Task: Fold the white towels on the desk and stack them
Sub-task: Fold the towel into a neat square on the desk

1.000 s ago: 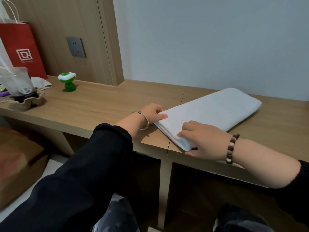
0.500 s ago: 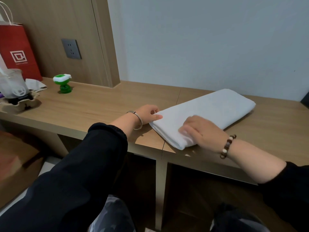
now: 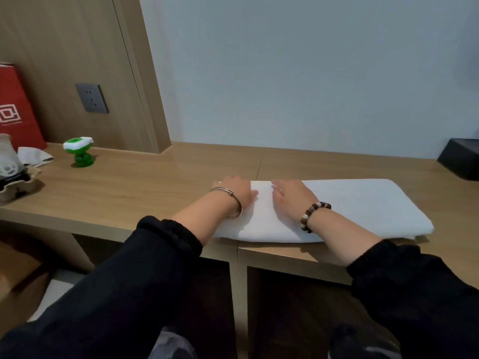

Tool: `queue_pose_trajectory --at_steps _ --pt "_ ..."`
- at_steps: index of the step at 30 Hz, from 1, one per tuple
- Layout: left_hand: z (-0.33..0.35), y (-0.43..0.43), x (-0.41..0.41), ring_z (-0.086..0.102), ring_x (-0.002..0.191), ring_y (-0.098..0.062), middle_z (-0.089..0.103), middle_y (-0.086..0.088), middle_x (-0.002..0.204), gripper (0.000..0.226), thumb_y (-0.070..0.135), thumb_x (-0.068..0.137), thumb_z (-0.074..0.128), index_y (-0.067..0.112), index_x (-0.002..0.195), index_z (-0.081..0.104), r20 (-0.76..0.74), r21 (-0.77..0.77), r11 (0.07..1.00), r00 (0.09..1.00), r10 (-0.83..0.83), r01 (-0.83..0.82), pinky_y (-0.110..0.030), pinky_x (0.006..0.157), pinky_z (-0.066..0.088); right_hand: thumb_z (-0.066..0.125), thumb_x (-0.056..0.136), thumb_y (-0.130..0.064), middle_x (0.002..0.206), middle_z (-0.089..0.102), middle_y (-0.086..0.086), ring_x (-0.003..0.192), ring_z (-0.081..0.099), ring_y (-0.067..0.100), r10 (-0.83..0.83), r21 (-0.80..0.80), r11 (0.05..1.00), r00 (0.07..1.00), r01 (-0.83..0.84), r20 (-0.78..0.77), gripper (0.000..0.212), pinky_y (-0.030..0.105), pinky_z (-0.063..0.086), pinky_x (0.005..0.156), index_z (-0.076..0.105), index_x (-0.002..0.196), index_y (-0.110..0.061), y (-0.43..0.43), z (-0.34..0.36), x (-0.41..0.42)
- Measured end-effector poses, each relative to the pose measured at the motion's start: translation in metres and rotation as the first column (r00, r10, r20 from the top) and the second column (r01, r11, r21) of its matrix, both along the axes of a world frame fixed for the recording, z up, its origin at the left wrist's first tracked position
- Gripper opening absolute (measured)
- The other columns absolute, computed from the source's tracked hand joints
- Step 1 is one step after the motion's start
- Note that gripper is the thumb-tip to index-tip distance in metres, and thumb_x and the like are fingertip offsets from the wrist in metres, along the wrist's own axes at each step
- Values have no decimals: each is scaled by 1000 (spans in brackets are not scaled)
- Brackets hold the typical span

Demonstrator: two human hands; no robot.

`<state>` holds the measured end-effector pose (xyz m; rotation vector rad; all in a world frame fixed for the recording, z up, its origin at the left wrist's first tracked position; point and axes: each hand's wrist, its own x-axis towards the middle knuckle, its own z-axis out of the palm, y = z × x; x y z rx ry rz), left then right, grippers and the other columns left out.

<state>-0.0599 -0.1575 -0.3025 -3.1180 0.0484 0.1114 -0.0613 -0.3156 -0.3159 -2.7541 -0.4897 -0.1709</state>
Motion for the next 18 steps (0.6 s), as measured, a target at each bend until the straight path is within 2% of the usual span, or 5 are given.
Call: queue_pose_trajectory --at_steps 2,5,8,13,18 --pt "-21 -11 -13 12 145 -23 12 -1 158 66 56 96 19 18 149 16 -51 -43 999 999 17 -19 -59 110 14 20 101 -30 155 24 7 142 22 22 2 -208 978 999 -13 -51 49 45 19 114 27 147 -17 -4 -11 3" --pt "-36 -8 -18 -1 146 -19 0 6 159 67 61 93 13 28 151 4 57 -103 994 998 26 -20 -65 107 6 11 99 -42 160 2 -2 147 1 18 6 -255 966 995 -31 -100 54 48 2 116 8 151 -27 -16 -21 12" --pt "-38 -5 -20 0 146 -18 3 9 159 64 61 92 14 33 149 6 90 -116 993 996 19 -9 -66 106 9 8 98 -47 160 -2 -5 147 -4 16 -92 -281 958 988 54 -124 56 49 -2 115 6 151 -30 -43 -22 22" --pt "-40 -2 -20 -2 146 -19 2 9 159 59 57 94 14 37 148 4 97 -137 991 995 23 -9 -66 106 9 11 98 -37 160 -3 -5 146 -4 16 -339 -316 899 938 302 -67 54 51 -3 116 6 152 -30 -117 -23 23" --pt "-37 9 -7 0 146 -22 3 8 159 56 54 95 13 40 148 2 91 -61 998 996 14 -9 -68 106 7 8 98 -38 160 -5 -5 146 -8 22 -339 -318 901 936 294 -93 54 52 -4 115 3 152 -31 -106 -20 20"
